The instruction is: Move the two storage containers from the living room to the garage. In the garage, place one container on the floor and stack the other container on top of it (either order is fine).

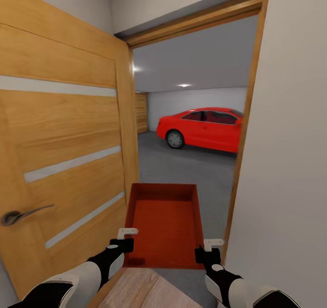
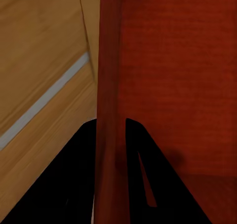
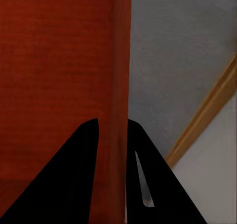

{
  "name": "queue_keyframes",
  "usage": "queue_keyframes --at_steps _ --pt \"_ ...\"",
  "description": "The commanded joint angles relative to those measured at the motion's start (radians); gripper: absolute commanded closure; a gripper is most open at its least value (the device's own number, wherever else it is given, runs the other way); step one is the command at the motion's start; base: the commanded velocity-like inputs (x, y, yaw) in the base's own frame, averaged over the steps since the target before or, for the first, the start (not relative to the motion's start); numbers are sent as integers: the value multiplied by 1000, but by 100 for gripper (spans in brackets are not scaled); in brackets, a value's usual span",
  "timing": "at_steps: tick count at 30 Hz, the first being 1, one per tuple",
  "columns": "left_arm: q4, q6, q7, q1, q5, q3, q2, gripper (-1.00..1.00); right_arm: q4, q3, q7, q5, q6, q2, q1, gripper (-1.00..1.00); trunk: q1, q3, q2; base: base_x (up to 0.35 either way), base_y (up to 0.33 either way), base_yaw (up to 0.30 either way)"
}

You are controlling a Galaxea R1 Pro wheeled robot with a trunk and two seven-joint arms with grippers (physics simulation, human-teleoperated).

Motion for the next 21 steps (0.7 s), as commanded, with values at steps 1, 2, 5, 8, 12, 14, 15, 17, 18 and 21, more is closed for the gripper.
queue_keyframes --at_steps 1,2,5,8,12,14,15,17,18,21 --pt "3 -3 16 0 -1 56 67 100 -2 -37 0 9 -20 1 -1 100 1 0 -1 207 247 -162" --pt "3 -2 16 0 -1 56 66 100 -2 -37 0 9 -20 1 -1 100 1 0 -1 207 247 -183" --pt "3 -2 16 0 -1 56 67 100 -2 -37 0 10 -20 0 -1 100 1 0 -1 214 247 -238" --pt "3 -2 16 0 -1 56 67 100 -2 -37 1 10 -20 0 -1 100 1 0 -1 234 247 -268" --pt "3 -2 16 0 -1 56 67 100 -2 -37 1 10 -20 0 -1 100 1 0 -1 250 244 -277" --pt "3 -2 16 0 -1 56 67 100 -2 -37 1 10 -20 0 -1 100 1 0 -1 269 234 -280" --pt "3 -2 16 0 -1 56 67 100 -2 -37 1 9 -20 0 -1 100 1 0 -1 275 230 -280" --pt "3 -2 16 0 -1 56 68 100 -2 -37 1 10 -20 0 -1 100 1 0 -1 281 225 -280" --pt "3 -2 16 0 -1 56 68 100 -2 -37 1 10 -20 0 -1 100 1 0 -1 284 222 -280" --pt "3 -2 16 0 -1 56 68 100 -2 -37 1 10 -20 0 -1 100 1 0 -1 287 219 -280"
